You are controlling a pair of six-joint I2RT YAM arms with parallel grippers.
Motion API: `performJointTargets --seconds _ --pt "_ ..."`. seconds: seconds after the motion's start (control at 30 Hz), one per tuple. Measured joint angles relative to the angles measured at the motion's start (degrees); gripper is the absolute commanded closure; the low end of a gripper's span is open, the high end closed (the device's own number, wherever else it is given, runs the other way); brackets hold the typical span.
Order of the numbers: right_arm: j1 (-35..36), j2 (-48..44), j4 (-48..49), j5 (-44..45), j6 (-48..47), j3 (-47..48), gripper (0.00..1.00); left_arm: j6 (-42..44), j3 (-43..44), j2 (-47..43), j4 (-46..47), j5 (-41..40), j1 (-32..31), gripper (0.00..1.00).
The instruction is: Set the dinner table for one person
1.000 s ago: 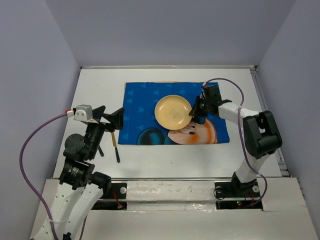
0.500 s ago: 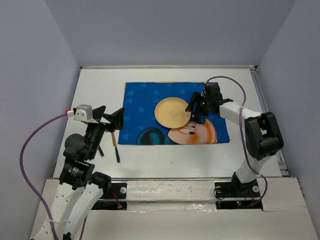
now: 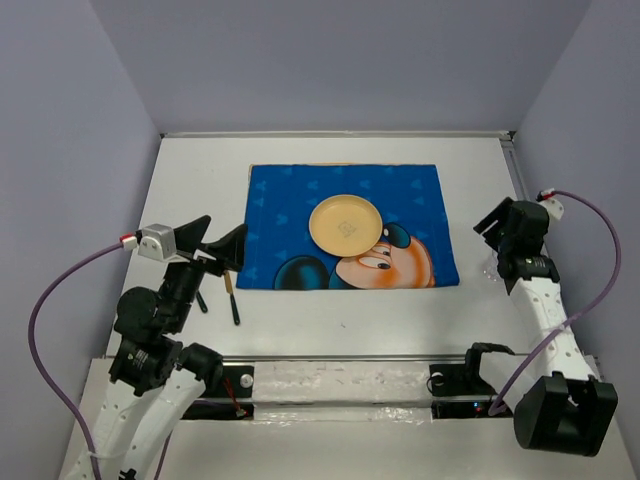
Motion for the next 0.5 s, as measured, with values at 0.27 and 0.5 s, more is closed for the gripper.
performJointTargets --seconds 0.27,0.5 --pt "-5.7 5.5 -2.8 4.3 0.0 -0.2 0.29 0.3 0.0 -1.2 -1.2 -1.9 -5.4 0.01" --pt "-5.9 15.0 -2.9 3.2 0.1 -0.2 0.69 0.5 0.0 -3.1 -1.7 -3.0 -6.7 0.01"
